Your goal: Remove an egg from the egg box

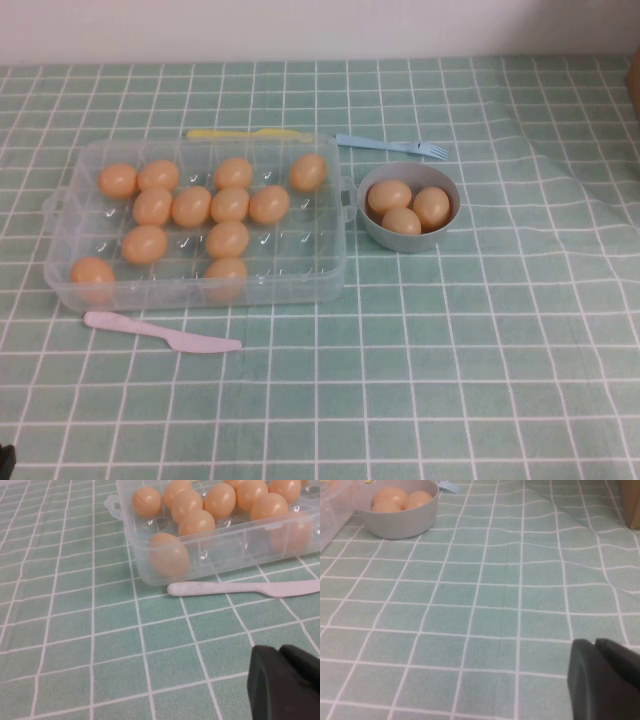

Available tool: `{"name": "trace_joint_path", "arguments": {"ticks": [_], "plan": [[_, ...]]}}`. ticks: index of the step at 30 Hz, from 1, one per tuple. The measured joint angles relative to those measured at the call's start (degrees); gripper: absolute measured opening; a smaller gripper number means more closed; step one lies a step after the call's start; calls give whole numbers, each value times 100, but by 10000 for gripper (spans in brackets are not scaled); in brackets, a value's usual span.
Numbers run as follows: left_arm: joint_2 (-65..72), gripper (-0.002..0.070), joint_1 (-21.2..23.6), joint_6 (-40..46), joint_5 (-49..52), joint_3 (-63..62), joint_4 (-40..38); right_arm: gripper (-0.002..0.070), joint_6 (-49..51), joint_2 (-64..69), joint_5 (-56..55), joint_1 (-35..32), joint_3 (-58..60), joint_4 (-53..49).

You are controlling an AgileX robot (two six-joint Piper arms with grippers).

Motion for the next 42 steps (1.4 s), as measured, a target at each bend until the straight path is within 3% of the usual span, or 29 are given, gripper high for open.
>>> {"name": "trace_joint_path", "arguments": {"ticks": [25, 42], "plan": [[0, -4, 0, 0, 0, 0, 0, -17, -127, 0, -165, 0, 0, 172], [0, -3, 0, 0, 0, 0, 0, -17, -136, 0, -1381, 0, 0, 2876]]}}
